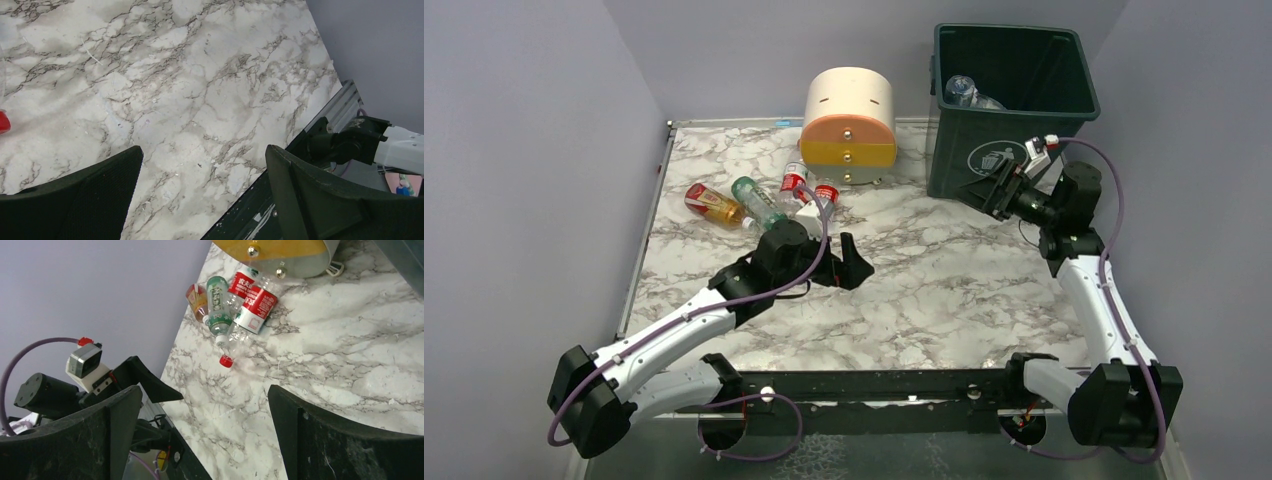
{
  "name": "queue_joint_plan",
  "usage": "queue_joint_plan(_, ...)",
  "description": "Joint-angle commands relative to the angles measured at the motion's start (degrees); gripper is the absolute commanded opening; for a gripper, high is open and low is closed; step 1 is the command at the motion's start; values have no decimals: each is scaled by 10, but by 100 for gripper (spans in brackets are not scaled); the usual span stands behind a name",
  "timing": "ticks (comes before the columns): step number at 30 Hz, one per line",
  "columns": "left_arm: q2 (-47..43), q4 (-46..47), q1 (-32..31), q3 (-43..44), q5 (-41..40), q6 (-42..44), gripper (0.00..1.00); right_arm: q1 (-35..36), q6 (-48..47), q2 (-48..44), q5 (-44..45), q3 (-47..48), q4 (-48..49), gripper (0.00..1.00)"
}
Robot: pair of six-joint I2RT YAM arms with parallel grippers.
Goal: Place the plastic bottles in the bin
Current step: Pick up the plastic bottle at the center of the board.
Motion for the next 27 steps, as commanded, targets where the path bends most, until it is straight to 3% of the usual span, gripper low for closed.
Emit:
queue_joint_plan(1, 10, 48, -3, -6, 13, 3, 99, 5, -37, 6, -17, -4, -37, 100)
queue_joint_plan(12, 46, 80, -2, -7, 16, 15, 99, 12, -45, 24, -17, 13, -51, 100)
queue_joint_plan(22, 152, -33, 17, 116, -124, 134, 99, 25, -38, 51, -20, 14, -29, 99)
queue_joint_plan(27, 221, -15, 48, 143, -141, 163, 99, 31, -26, 58, -25, 12, -12, 100)
